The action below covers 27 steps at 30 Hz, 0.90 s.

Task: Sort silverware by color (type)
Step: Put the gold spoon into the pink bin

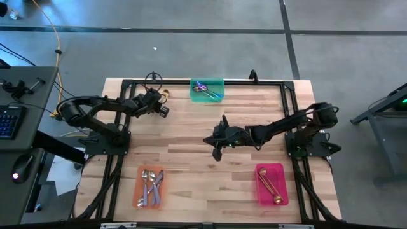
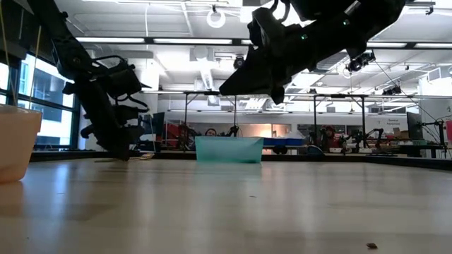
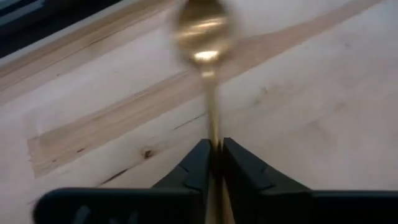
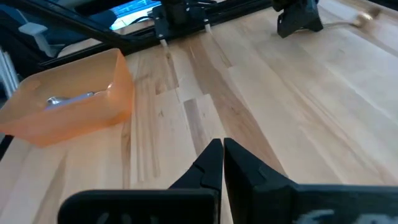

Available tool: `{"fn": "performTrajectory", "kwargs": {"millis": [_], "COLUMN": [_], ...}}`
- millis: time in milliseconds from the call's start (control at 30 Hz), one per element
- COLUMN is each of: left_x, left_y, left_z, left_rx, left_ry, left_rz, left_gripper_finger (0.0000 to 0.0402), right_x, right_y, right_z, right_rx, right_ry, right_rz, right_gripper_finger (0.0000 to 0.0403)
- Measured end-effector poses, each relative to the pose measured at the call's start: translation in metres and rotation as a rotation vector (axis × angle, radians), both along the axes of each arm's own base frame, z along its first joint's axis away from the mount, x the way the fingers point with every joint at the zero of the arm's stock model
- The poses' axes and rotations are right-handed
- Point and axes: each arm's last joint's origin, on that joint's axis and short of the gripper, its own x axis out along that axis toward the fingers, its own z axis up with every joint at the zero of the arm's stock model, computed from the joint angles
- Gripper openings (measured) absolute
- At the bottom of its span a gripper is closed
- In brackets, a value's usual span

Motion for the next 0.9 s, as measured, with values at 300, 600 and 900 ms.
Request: {"fn": "performTrajectory", "kwargs": {"millis": [300,600,900], "left_x": [0.008,0.023,0.053], "left_y": [-0.016,-0.047,-0.082], "left_z": [-0.002,0.014,0.058], "left_rx": [-0.016,-0.123,-0.06], "left_ry": [0.051,-0.144,-0.565], "left_rz": [-0.115,-0.3,-0.486], "left_gripper_finger": [0.0006,0.0003,0.0001], "right_x": [-0.006,-0.027,-0.035], "right_y": [0.017,0.027,0.016], "right_z": [0.002,0.002,-0.021], "right_rx": [0.001,-0.069,0.054], "right_ry": [0.031,0.097,-0.248], "right_rz": [0.042,-0.023,-0.051], "right_gripper_finger": [0.0,0.0,0.0]}}
